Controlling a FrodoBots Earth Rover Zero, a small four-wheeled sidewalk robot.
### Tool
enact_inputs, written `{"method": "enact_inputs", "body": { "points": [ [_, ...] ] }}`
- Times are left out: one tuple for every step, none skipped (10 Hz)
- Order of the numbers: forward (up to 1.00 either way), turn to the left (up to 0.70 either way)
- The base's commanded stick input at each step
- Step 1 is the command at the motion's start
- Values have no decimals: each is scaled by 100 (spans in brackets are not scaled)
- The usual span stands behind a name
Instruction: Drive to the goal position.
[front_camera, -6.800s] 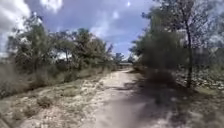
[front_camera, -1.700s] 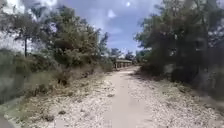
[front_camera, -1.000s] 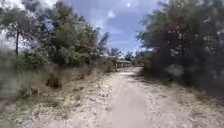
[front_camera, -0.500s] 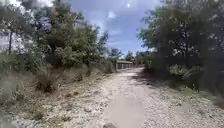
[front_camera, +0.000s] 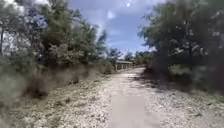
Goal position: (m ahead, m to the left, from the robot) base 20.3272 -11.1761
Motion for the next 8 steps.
{"method": "enact_inputs", "body": {
  "points": [
    [70, 0],
    [70, 0],
    [70, 0],
    [70, 0],
    [70, 0],
    [70, 0],
    [70, 0],
    [70, 0]
  ]
}}
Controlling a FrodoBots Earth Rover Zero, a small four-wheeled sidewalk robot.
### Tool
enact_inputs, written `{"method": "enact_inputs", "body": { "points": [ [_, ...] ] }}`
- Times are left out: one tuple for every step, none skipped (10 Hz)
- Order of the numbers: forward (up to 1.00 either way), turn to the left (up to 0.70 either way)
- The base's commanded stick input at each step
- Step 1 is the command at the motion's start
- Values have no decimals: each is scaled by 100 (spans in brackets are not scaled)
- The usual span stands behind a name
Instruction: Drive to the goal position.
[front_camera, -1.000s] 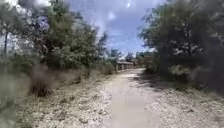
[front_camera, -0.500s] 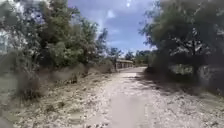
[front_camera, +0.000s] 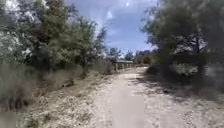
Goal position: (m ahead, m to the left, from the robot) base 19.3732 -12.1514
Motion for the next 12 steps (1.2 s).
{"method": "enact_inputs", "body": {
  "points": [
    [70, 0],
    [70, 0],
    [70, 0],
    [70, 0],
    [70, 0],
    [70, 0],
    [70, 0],
    [70, 0],
    [70, 0],
    [70, 0],
    [70, 0],
    [70, 0]
  ]
}}
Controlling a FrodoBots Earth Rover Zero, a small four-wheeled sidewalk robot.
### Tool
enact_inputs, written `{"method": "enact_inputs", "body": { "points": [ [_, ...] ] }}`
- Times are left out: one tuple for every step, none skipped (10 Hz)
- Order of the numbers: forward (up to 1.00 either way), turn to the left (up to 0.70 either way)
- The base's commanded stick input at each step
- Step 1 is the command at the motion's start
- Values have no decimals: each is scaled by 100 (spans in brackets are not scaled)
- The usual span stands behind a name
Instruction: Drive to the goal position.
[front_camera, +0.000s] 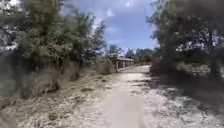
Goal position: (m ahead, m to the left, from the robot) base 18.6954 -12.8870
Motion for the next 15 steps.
{"method": "enact_inputs", "body": {
  "points": [
    [70, 0],
    [70, 0],
    [70, 0],
    [70, 0],
    [70, 0],
    [70, 0],
    [70, 0],
    [70, 0],
    [70, 0],
    [68, 0],
    [68, 0],
    [68, 0],
    [68, -6],
    [67, -18],
    [67, -29]
  ]
}}
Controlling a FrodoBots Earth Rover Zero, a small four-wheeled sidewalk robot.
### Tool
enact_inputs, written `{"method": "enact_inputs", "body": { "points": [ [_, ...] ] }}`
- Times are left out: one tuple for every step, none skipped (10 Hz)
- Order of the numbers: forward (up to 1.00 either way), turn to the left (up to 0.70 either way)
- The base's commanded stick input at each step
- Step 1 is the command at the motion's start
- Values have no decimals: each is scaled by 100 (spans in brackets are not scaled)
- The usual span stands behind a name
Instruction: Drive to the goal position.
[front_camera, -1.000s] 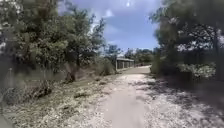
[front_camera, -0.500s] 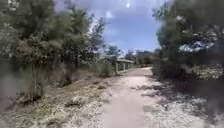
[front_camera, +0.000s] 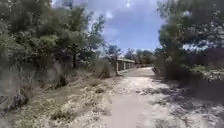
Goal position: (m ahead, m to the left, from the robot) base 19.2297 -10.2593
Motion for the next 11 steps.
{"method": "enact_inputs", "body": {
  "points": [
    [67, -22],
    [68, -1],
    [68, -19],
    [68, -27],
    [68, -19],
    [68, -26],
    [68, -32],
    [68, -15],
    [68, 0],
    [68, 0],
    [68, 0]
  ]
}}
